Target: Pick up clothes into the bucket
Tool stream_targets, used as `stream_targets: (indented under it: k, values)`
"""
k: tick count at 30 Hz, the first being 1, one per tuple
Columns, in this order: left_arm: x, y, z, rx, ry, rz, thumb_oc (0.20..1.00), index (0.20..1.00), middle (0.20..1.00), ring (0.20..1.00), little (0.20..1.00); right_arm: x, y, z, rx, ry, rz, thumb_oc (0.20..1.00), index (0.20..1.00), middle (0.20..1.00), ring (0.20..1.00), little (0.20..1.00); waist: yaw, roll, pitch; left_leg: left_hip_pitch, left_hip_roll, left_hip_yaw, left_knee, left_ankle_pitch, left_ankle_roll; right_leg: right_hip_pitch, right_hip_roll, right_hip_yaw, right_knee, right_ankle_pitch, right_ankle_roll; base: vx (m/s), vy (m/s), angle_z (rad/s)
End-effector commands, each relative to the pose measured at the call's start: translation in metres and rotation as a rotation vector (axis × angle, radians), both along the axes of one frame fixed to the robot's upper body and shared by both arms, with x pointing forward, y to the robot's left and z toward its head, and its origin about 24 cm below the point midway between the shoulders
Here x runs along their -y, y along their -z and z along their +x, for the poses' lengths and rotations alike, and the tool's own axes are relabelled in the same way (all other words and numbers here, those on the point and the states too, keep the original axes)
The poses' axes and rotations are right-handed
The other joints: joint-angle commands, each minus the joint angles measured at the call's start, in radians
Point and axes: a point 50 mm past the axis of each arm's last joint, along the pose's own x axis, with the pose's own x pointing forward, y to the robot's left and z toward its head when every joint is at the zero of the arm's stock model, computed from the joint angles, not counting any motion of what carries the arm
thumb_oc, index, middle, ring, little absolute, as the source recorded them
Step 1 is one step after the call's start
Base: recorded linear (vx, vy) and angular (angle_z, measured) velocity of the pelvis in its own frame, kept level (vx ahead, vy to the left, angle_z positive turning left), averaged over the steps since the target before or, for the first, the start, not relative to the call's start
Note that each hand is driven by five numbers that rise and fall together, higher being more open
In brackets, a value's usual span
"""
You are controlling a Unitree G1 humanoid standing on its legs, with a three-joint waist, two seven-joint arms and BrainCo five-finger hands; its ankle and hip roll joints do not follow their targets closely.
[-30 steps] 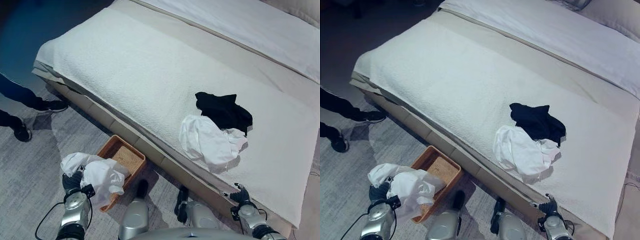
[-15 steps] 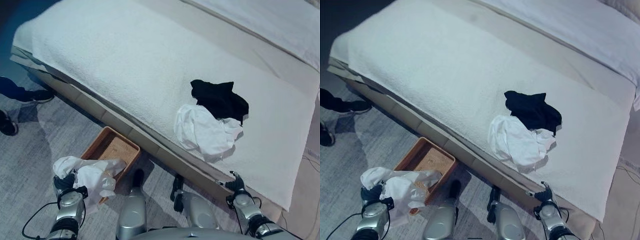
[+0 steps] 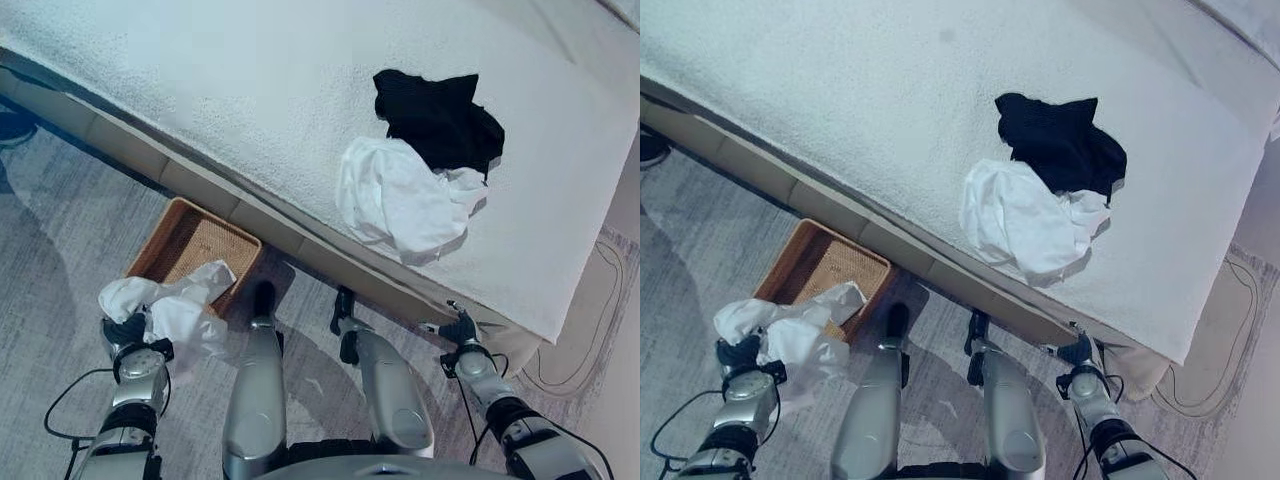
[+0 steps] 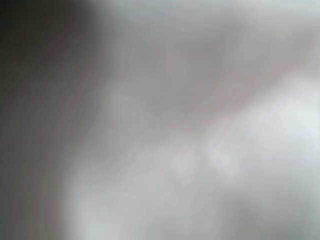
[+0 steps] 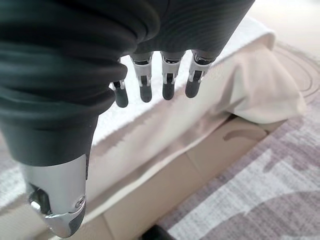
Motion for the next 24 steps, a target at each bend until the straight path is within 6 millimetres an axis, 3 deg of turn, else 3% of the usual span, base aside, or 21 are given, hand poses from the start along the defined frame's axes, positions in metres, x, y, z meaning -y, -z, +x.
stream_targets:
  k: [1,10,17,18,19,20,24]
  values:
    - [-0.027,-0.021,-0.009,0.060,-0.090,0.087,0.200,0.200,0.200,0.200,0.200,0.008,-0.014,0.004,0.089,0.002,-0.024,1.000,1.000,1.000,1.000,1.000,-0.020,-0.004,-0.008,-0.070,-0.045,-0.007,0.117,-0.060,0.050,0.019,-0.053,0.074,0.042,-0.048,0.066,-0.03,0.076,0.01]
    - [-0.037,-0.052,0.007,0.150,-0.110,0.159,0.200,0.200,0.200,0.200,0.200,0.004,-0.040,0.025,0.227,-0.028,-0.025,1.000,1.000,1.000,1.000,1.000,-0.052,-0.001,-0.008,-0.274,-0.056,0.002,0.252,-0.099,0.066,-0.191,-0.064,0.086,0.168,-0.068,0.069,-0.02,0.051,0.02]
    - [-0.043,-0.073,0.013,0.206,-0.145,0.229,0.200,0.200,0.200,0.200,0.200,0.007,-0.038,0.022,0.225,-0.019,-0.040,1.000,1.000,1.000,1.000,1.000,-0.062,-0.001,-0.008,-0.313,-0.057,0.002,0.273,-0.109,0.069,-0.230,-0.070,0.083,0.186,-0.074,0.072,0.00,0.006,-0.01]
    - [-0.043,-0.073,0.013,0.206,-0.146,0.229,0.235,0.235,0.235,0.235,0.235,0.007,-0.038,0.022,0.225,-0.019,-0.040,1.000,1.000,1.000,1.000,1.000,-0.062,-0.001,-0.008,-0.313,-0.057,0.002,0.273,-0.109,0.069,-0.230,-0.070,0.083,0.186,-0.074,0.072,0.00,0.000,0.00]
    - [-0.043,-0.076,0.014,0.215,-0.149,0.245,0.721,0.721,0.721,0.721,0.721,0.007,-0.037,0.021,0.222,-0.019,-0.043,1.000,1.000,1.000,1.000,1.000,-0.063,0.000,-0.008,-0.313,-0.058,0.003,0.273,-0.110,0.069,-0.233,-0.070,0.084,0.187,-0.074,0.072,0.00,0.000,0.00]
    - [-0.042,-0.078,0.015,0.211,-0.139,0.254,1.000,1.000,1.000,1.000,1.000,0.007,-0.036,0.020,0.217,-0.022,-0.044,1.000,1.000,1.000,1.000,1.000,-0.066,0.000,-0.008,-0.312,-0.057,0.002,0.270,-0.109,0.069,-0.234,-0.071,0.083,0.184,-0.073,0.071,0.00,0.000,0.00]
    - [-0.038,-0.078,0.018,0.213,-0.119,0.258,1.000,1.000,1.000,1.000,1.000,0.007,-0.037,0.020,0.218,-0.028,-0.048,1.000,1.000,1.000,1.000,1.000,-0.069,0.000,-0.008,-0.308,-0.056,0.007,0.264,-0.108,0.070,-0.231,-0.070,0.089,0.177,-0.070,0.072,0.00,0.000,0.00]
